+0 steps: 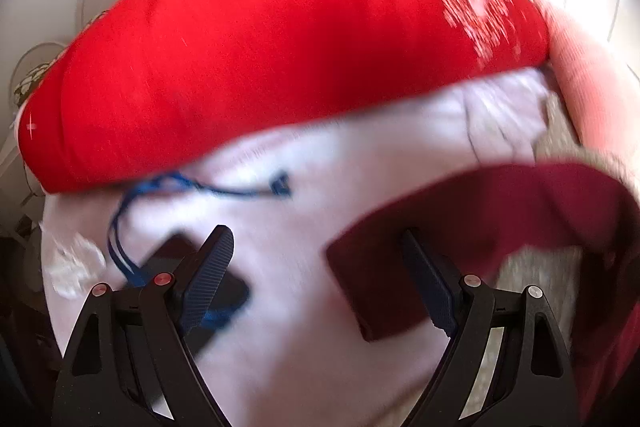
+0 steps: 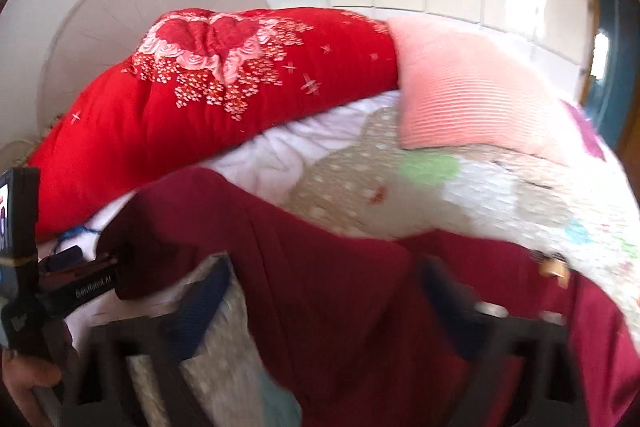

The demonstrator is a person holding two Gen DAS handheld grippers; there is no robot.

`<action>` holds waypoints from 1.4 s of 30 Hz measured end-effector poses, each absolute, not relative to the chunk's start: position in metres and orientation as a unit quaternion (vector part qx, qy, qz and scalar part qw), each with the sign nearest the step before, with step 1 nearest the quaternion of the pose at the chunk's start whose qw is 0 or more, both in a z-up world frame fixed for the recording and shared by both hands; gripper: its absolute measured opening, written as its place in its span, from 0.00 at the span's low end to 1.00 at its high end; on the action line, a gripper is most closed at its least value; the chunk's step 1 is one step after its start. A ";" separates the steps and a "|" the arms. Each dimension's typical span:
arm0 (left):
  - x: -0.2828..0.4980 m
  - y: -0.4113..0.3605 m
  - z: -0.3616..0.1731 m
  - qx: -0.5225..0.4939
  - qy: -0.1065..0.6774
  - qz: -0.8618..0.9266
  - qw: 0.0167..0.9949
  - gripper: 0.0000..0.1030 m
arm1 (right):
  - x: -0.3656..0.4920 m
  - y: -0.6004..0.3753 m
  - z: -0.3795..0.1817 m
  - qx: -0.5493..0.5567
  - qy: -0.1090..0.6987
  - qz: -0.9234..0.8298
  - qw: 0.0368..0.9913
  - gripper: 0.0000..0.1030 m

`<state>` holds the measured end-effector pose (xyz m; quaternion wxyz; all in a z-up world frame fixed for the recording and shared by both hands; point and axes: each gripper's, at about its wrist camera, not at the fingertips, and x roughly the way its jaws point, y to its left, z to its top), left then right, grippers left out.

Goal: Fold small clothes

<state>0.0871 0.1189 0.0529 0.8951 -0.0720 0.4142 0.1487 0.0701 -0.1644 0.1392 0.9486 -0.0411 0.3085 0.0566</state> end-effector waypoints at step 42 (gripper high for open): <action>0.049 0.156 0.041 -0.120 0.405 0.143 0.895 0.84 | 0.097 -0.132 0.170 -0.052 0.319 0.227 0.918 0.09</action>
